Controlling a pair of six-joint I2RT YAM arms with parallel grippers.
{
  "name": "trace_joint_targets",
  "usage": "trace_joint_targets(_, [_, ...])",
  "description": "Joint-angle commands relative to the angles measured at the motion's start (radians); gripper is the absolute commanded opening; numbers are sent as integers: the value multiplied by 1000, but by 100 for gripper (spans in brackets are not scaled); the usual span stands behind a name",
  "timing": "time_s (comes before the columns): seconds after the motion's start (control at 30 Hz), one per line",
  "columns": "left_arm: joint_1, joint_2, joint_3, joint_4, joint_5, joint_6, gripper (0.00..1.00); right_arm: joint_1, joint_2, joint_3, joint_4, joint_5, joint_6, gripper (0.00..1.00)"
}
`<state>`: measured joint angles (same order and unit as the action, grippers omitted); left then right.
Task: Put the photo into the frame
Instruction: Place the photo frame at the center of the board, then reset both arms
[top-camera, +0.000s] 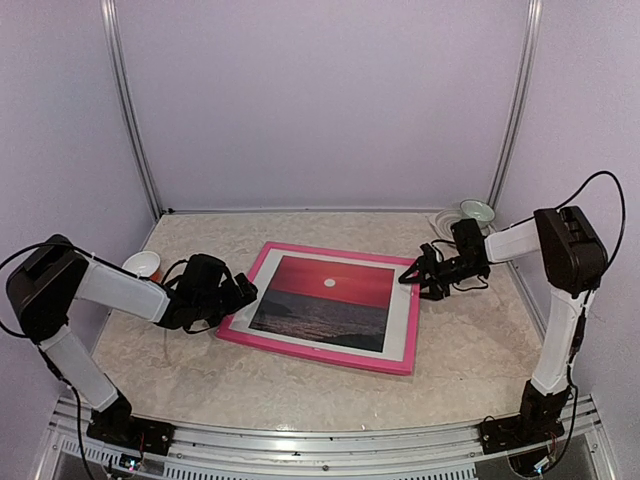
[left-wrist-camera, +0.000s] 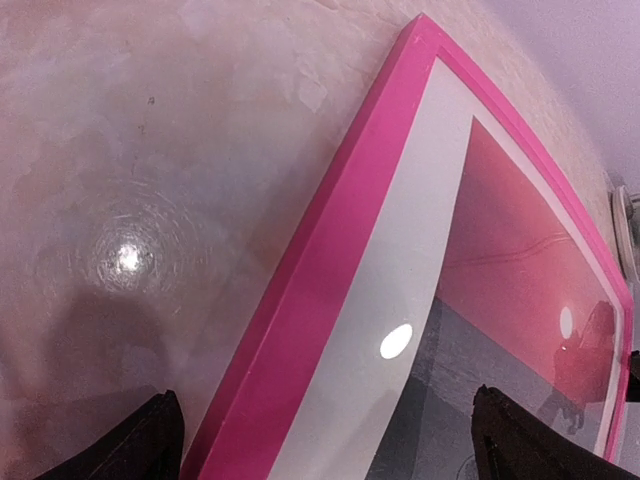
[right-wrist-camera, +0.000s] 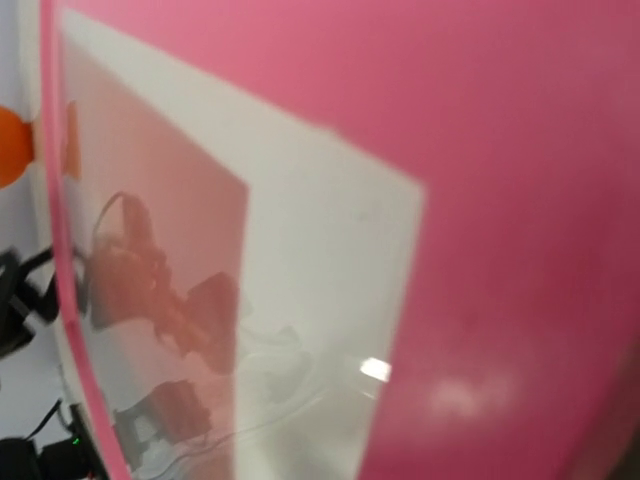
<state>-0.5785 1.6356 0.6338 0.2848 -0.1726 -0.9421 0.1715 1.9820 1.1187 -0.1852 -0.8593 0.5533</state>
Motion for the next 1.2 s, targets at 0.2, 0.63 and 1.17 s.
trace_joint_targets(0.2, [-85, -9, -25, -4, 17, -59, 99, -15, 63, 150, -105, 154, -38, 68])
trace_joint_targets(0.63, [-113, -16, -36, -8, -10, -82, 99, 35, 93, 347, -297, 409, -106, 73])
trace_joint_targets(1.17, [-113, -352, 128, -451, -244, 164, 99, 155, -376, 114, -202, 805, -223, 99])
